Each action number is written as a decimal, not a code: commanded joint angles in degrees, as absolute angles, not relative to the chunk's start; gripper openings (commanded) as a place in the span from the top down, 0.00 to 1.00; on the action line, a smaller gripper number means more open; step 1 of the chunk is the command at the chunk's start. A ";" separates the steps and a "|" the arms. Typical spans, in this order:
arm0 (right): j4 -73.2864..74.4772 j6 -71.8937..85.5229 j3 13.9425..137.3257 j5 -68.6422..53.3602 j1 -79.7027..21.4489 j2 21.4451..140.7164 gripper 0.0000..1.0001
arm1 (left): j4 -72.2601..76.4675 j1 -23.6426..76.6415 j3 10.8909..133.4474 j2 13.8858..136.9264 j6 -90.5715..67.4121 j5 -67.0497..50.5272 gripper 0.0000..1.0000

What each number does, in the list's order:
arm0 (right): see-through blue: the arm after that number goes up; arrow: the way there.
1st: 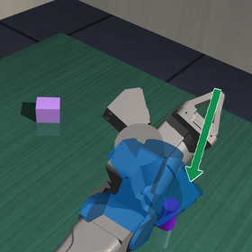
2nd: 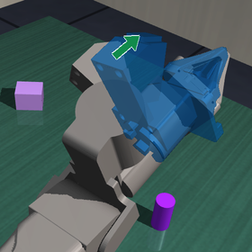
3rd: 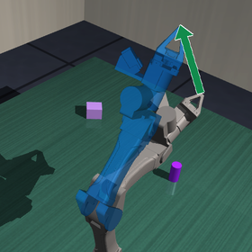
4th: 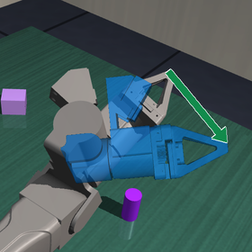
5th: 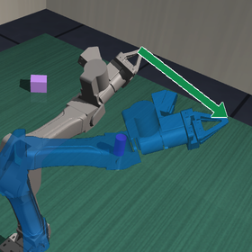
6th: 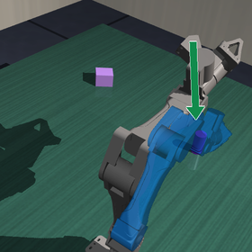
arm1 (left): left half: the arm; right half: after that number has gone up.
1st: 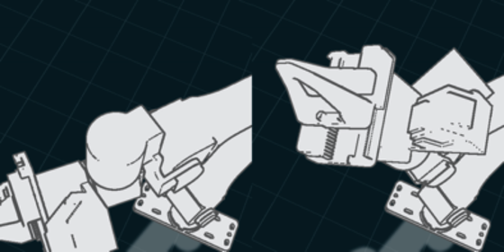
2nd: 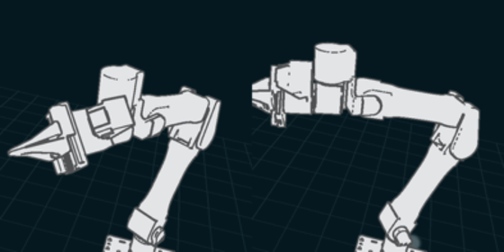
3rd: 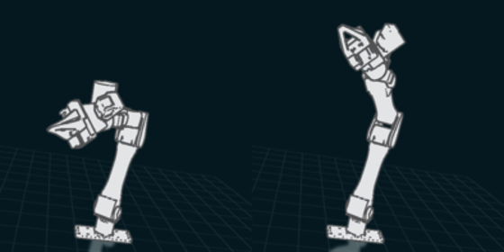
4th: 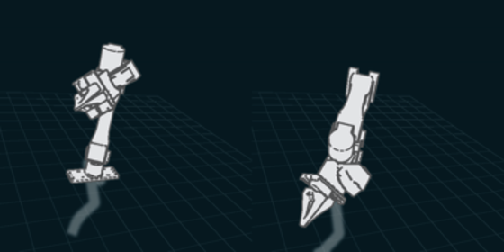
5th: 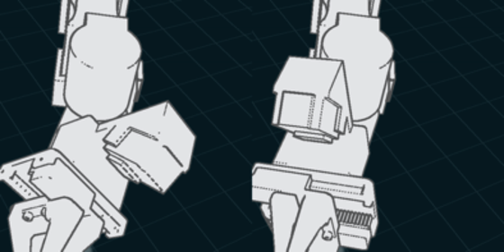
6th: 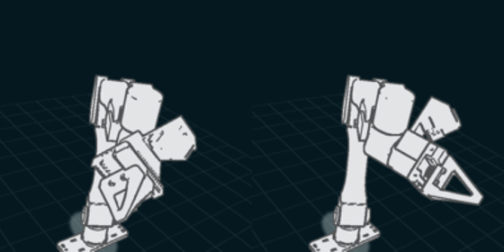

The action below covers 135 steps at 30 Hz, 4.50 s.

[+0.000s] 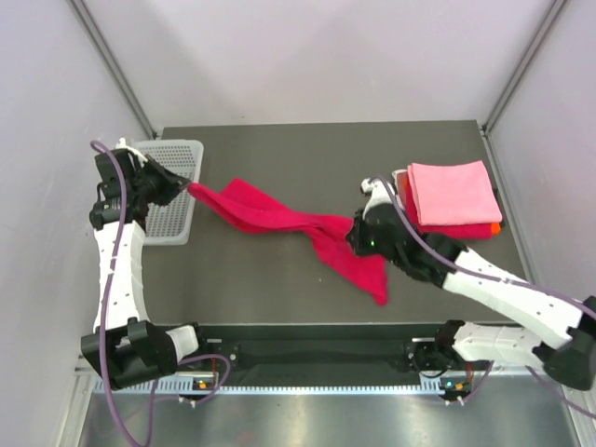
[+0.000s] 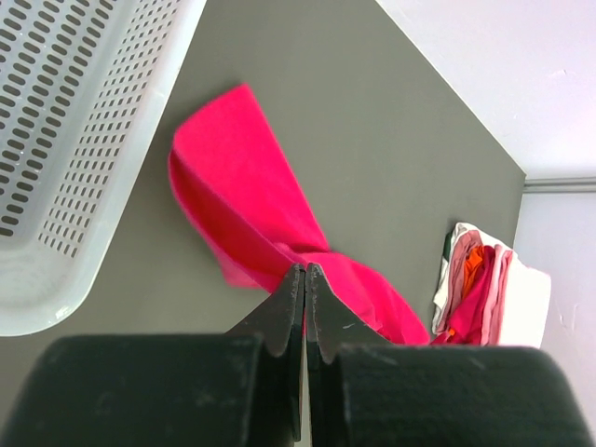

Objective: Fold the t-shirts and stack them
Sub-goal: Flatten the tshirt out

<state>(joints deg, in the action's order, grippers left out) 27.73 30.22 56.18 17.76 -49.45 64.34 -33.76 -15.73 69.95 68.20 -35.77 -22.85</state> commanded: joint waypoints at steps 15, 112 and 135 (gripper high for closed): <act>46.57 54.32 48.86 37.26 -79.92 48.35 0.42 | -32.87 -16.17 74.00 69.00 -34.98 -21.19 1.00; 38.34 35.43 47.28 18.90 -49.86 60.78 0.50 | -35.24 -16.35 89.12 77.17 -37.35 -20.21 1.00; 14.68 33.92 39.82 -2.72 -32.87 75.49 0.59 | -35.16 -16.26 87.80 75.41 -36.91 -20.39 1.00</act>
